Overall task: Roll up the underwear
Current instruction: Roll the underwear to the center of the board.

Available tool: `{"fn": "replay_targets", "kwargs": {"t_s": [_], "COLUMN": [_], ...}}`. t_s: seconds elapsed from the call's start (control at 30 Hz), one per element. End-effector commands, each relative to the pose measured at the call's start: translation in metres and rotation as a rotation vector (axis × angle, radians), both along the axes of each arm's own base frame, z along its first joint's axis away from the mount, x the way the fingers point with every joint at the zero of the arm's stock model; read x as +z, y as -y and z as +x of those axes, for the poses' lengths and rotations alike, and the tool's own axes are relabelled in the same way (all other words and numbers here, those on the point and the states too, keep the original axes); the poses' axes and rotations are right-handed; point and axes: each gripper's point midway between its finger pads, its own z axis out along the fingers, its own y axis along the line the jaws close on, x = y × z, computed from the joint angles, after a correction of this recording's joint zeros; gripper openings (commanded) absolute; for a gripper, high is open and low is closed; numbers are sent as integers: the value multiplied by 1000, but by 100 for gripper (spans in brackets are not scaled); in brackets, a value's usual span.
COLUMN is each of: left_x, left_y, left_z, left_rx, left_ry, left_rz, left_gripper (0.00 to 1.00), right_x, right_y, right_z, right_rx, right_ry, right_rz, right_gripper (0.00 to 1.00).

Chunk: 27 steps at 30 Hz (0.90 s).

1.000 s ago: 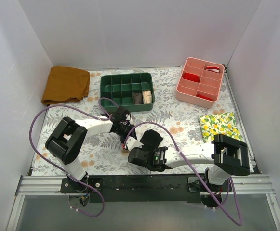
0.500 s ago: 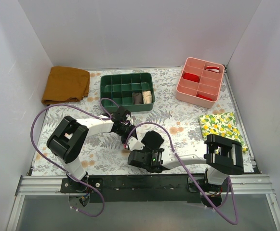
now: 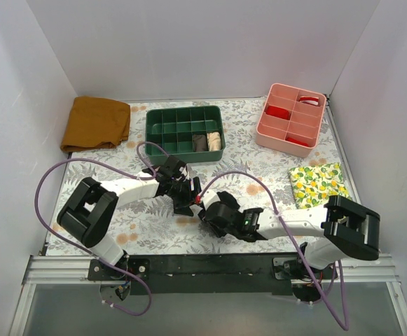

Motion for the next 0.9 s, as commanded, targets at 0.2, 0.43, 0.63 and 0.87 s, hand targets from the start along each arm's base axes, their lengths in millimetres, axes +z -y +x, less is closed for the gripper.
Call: {"fn": "replay_targets", "kwargs": {"t_s": [0.2,0.43,0.63,0.87], "left_x": [22,44,53,43], "left_y": [-22,-21,-16,-14], "left_z": [25,25,10,-18], "left_rx": [169,161,103,10], "left_ry": [193,306,361,368], "left_rz": [43,-75,-201,-312], "left_gripper": [80,88,91,91], "right_x": [-10,-12,-10,-11], "right_y": [1,0,0,2], "right_z": [-36,-43,-40,-35], "right_rx": [136,169,171,154], "right_ry": [-391,-535,-651,-778], "right_rz": [226,298,351,369], "right_gripper": [20,20,20,19]}}
